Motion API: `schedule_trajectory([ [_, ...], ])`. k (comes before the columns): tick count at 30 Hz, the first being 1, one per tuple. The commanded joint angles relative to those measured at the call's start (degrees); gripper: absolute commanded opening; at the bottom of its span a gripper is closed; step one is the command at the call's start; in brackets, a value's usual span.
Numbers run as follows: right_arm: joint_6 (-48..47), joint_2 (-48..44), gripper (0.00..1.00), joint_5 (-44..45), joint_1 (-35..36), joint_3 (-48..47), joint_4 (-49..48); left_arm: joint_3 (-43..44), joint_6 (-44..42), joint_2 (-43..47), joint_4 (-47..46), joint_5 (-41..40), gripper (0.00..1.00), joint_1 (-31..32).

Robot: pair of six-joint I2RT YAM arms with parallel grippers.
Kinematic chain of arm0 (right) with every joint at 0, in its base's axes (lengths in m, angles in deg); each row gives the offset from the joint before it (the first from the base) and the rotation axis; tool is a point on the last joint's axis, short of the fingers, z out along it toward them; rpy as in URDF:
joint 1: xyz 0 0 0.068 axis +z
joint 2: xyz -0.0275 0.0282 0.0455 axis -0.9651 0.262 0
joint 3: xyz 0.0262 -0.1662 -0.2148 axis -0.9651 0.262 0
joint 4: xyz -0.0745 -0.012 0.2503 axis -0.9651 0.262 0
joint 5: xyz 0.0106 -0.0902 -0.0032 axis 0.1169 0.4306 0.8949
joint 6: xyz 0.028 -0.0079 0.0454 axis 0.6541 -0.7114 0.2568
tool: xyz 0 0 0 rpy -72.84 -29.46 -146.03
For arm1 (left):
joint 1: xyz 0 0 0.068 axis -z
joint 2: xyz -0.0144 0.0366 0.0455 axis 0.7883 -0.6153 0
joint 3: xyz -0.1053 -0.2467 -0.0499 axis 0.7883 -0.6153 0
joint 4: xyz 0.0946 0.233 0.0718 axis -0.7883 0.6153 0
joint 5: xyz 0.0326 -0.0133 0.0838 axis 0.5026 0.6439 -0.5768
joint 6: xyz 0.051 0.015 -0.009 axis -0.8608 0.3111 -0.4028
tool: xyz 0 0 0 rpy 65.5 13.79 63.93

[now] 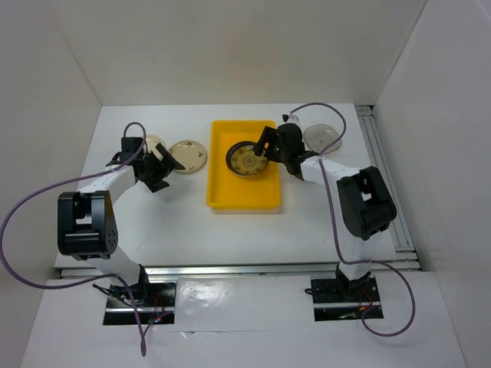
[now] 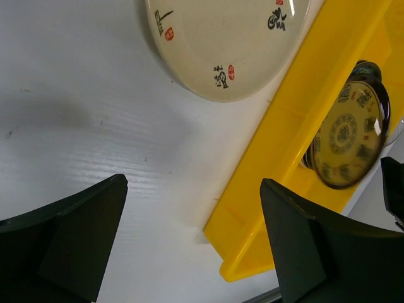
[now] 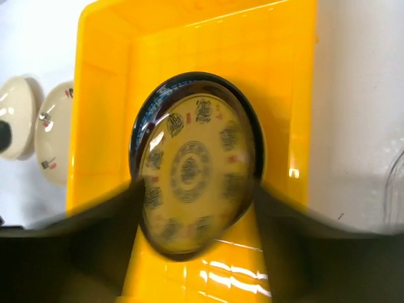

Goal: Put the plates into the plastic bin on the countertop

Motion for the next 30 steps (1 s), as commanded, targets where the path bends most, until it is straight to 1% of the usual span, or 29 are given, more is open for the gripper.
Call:
schedule_trajectory([
  [1, -1.7, -2.8, 0.84, -1.5, -0.3, -2.4, -2.3, -0.5, -0.3, -0.4, -3.9, 1.3, 1.0, 0.5],
  [4, -1.7, -6.3, 0.85, -4.7, -0.3, -1.2, -3.0, 0.8, -0.3, -1.0, -4.5, -0.5, 1.0, 1.5],
  [5, -2.2, -7.8, 1.0, -5.4, -0.3, -0.5, -3.9, 1.3, -0.3, -1.0, -4.5, -1.9, 1.0, 1.5],
  [8, -3.5, -15.1, 1.0, -6.1, 0.5, 1.4, -4.6, 2.2, 0.7, -2.2, -5.5, -4.2, 1.0, 2.8],
  [9, -3.5, -16.8, 1.0, -6.1, 1.1, 1.9, -3.2, 3.0, 1.3, -3.2, -5.5, -7.0, 1.0, 2.8],
  [10, -3.5, -18.8, 1.0, -7.5, 1.7, 2.4, -3.2, 3.9, 1.3, -3.8, -4.8, -8.6, 1.0, 4.5],
  [11, -4.3, -22.9, 1.0, -8.6, 1.7, 3.9, -2.5, 5.3, 1.3, -4.4, -4.8, -10.1, 1.0, 5.1],
  [12, -4.9, -25.1, 1.0, -9.3, 2.5, 4.8, -1.4, 6.0, 0.7, -5.2, -4.3, -12.7, 1.0, 5.1],
  [13, -4.9, -27.4, 1.0, -9.3, 3.6, 5.9, -0.7, 6.7, 0.7, -6.6, -4.3, -13.5, 1.0, 5.9],
  [14, -4.9, -32.1, 1.0, -9.3, 4.2, 7.1, -0.2, 7.7, 0.7, -7.5, -4.3, -14.1, 0.97, 5.9],
  [15, -4.9, -34.6, 1.0, -9.3, 4.2, 10.0, 0.4, 7.7, 1.4, -8.4, -3.7, -15.6, 0.97, 5.9],
  [18, -4.9, -43.6, 1.0, -11.2, 4.9, 15.5, 1.1, 8.4, 1.4, -11.3, -4.7, -16.2, 0.92, 5.9],
  [19, -3.4, -45.7, 1.0, -11.3, 4.9, 17.1, 1.7, 9.1, 1.4, -12.0, -5.5, -16.2, 0.9, 5.9],
  [20, -2.6, -49.8, 1.0, -11.8, 4.9, 18.6, 1.2, 9.1, 1.4, -12.7, -6.1, -16.2, 0.9, 5.9],
  [21, -2.6, -51.4, 1.0, -11.8, 4.9, 21.1, 1.1, 9.1, 1.4, -13.9, -6.1, -16.9, 0.9, 5.9],
  [23, -2.1, -55.0, 1.0, -11.8, 4.9, 21.1, 2.4, 9.6, 1.9, -14.7, -6.8, -17.5, 0.85, 5.9],
  [25, -2.6, -56.3, 1.0, -11.0, 4.9, 20.4, 5.6, 9.6, 1.9, -15.4, -7.3, -17.5, 0.81, 5.9],
  [26, -3.2, -56.8, 1.0, -11.0, 4.9, 20.4, 6.4, 9.6, 1.9, -15.4, -7.3, -17.5, 0.78, 5.9],
  [27, -3.2, -57.9, 1.0, -11.0, 4.9, 19.7, 6.4, 10.1, 1.9, -16.2, -7.3, -18.1, 0.71, 5.9],
  [29, -3.2, -58.6, 1.0, -11.0, 4.9, 19.1, 7.9, 10.7, 1.9, -17.0, -7.3, -18.1, 0.68, 5.9],
  [30, -3.2, -59.2, 1.0, -11.0, 4.9, 19.1, 7.9, 11.5, 1.9, -17.9, -6.7, -18.1, 0.65, 5.9],
])
